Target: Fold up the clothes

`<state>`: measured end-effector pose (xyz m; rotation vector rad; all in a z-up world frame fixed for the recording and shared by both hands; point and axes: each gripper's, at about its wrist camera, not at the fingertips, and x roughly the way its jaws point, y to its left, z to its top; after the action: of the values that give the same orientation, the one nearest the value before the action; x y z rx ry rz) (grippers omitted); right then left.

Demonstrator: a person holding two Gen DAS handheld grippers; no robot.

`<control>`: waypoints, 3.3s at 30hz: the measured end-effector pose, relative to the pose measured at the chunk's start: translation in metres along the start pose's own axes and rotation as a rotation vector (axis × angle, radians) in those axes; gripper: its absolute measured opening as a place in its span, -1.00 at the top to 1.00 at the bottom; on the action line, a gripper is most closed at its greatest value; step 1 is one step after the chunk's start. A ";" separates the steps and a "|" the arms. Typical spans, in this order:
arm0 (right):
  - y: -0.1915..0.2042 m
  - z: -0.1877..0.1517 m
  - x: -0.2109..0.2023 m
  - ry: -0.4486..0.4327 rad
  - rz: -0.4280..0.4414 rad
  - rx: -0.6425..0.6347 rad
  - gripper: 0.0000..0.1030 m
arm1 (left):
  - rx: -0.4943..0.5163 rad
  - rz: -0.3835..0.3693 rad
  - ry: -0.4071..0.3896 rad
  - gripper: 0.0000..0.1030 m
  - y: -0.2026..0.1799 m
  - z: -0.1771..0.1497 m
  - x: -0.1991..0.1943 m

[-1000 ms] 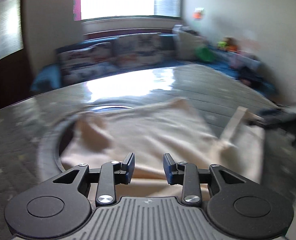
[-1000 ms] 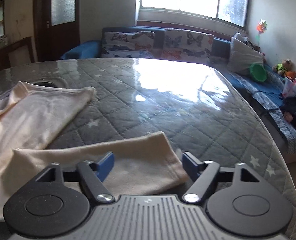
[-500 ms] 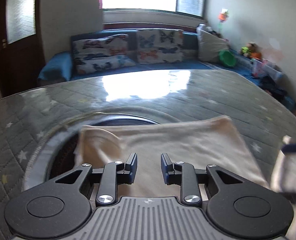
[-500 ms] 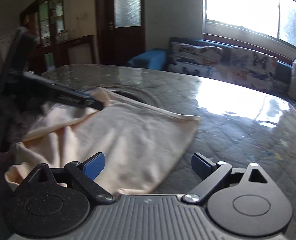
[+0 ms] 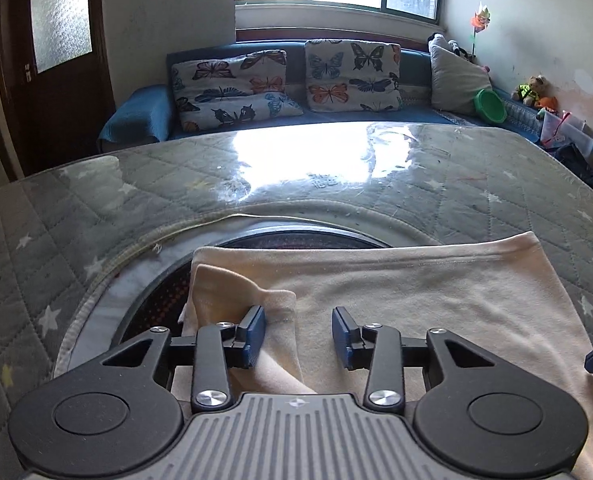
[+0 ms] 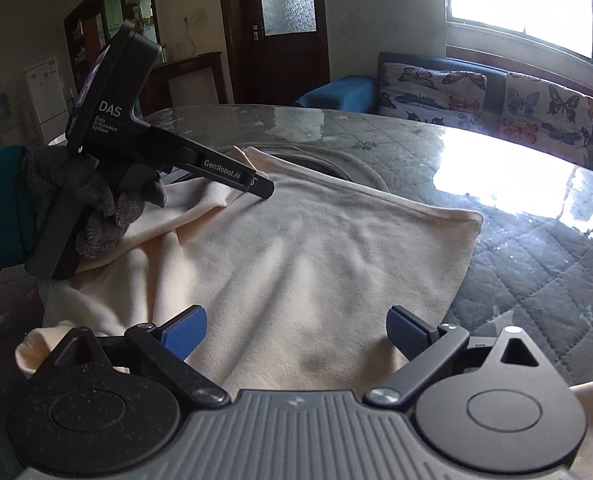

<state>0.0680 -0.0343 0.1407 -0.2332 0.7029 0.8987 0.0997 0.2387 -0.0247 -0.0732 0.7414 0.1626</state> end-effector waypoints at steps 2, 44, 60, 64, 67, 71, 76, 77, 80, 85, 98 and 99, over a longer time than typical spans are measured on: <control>0.000 -0.002 0.001 0.002 0.001 0.011 -0.94 | -0.001 0.009 -0.002 0.27 0.000 0.001 0.002; 0.143 -0.005 -0.024 0.065 0.334 -0.253 -0.17 | -0.460 0.418 -0.198 0.92 0.203 -0.143 -0.212; 0.163 -0.029 -0.036 0.108 0.478 -0.340 0.83 | -0.416 0.456 -0.177 0.92 0.207 -0.147 -0.213; 0.171 -0.040 -0.043 0.113 0.497 -0.401 0.51 | -0.429 0.477 -0.142 0.91 0.211 -0.158 -0.209; 0.166 -0.035 -0.057 0.093 0.527 -0.389 0.45 | -0.428 0.493 -0.127 0.91 0.213 -0.163 -0.211; 0.146 -0.027 -0.075 0.059 0.494 -0.335 0.28 | -0.426 0.510 -0.114 0.88 0.217 -0.169 -0.213; 0.120 -0.026 -0.081 0.084 0.338 -0.278 0.29 | -0.437 0.529 -0.098 0.87 0.219 -0.174 -0.217; 0.116 -0.028 -0.080 0.097 0.320 -0.272 0.30 | -0.434 0.521 -0.102 0.87 0.216 -0.175 -0.221; 0.114 -0.032 -0.079 0.117 0.314 -0.273 0.42 | -0.390 0.441 -0.134 0.87 0.198 -0.173 -0.235; 0.121 -0.038 -0.067 0.162 0.297 -0.314 0.44 | -0.261 0.134 -0.147 0.87 0.134 -0.165 -0.245; 0.120 -0.049 -0.074 0.152 0.256 -0.298 0.78 | 0.254 -0.288 -0.082 0.77 -0.023 -0.179 -0.231; 0.120 -0.049 -0.076 0.149 0.258 -0.296 0.78 | 0.269 -0.273 -0.073 0.77 -0.024 -0.181 -0.229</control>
<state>-0.0799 -0.0316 0.1645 -0.4843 0.7472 1.2431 -0.1829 0.1643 -0.0031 0.0875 0.6673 -0.1947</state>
